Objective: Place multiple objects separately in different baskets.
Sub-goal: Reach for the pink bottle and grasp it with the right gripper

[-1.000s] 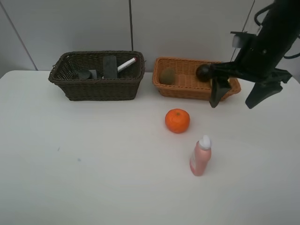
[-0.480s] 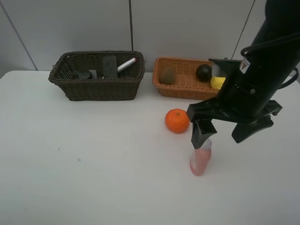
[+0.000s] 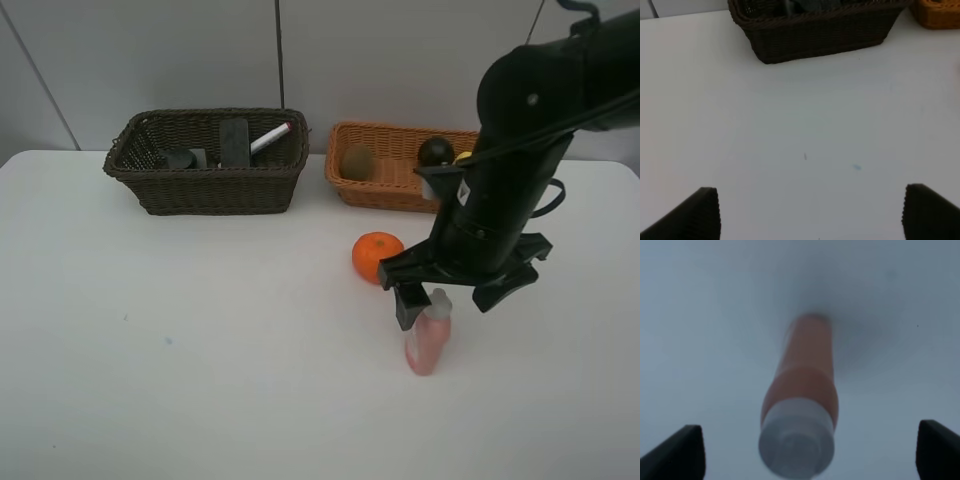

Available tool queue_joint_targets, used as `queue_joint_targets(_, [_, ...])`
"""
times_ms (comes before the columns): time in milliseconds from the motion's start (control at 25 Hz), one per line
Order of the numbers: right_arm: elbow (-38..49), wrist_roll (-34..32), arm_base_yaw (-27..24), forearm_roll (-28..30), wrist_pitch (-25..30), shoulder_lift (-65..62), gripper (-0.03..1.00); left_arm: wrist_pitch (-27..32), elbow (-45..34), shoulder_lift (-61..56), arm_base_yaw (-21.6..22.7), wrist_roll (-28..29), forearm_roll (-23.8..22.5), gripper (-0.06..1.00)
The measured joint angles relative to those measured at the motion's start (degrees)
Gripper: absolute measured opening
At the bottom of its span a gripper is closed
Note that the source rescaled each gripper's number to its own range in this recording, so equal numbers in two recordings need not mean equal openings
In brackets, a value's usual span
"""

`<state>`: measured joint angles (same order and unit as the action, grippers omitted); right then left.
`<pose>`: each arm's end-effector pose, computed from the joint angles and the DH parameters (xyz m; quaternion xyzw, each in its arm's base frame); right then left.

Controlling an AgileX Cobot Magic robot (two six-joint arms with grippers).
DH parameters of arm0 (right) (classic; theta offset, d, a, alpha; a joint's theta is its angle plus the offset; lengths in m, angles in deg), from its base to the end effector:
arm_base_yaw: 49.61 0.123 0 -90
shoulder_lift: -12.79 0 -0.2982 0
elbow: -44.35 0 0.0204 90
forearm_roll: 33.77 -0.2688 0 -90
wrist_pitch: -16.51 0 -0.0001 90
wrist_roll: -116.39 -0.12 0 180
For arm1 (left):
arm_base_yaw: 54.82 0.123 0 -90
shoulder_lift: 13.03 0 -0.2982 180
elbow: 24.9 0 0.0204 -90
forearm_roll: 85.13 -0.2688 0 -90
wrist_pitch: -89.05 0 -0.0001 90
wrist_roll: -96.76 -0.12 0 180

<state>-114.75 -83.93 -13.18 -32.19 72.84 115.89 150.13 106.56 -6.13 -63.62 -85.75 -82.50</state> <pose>0.2439 0.1766 0.1601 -0.1477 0.9890 -0.0114 0.0029 0.0200 -0.0080 0.2745 0.0849 0.8460 -0.0517 0.5239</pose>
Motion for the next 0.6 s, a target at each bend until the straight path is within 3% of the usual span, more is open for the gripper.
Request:
queue_joint_targets(400, [0.59, 0.06, 0.00, 1.84, -4.48, 6.57, 0.97, 0.00, 0.00, 0.00, 0.00, 0.00, 0.00, 0.95])
queue_joint_targets(520, [2.01, 0.06, 0.00, 1.84, -5.89, 7.23, 0.81, 0.00, 0.00, 0.00, 0.00, 0.00, 0.00, 0.95])
queue_joint_targets(600, [2.53, 0.06, 0.00, 1.84, -6.28, 7.43, 0.63, 0.00, 0.00, 0.00, 0.00, 0.00, 0.00, 0.95])
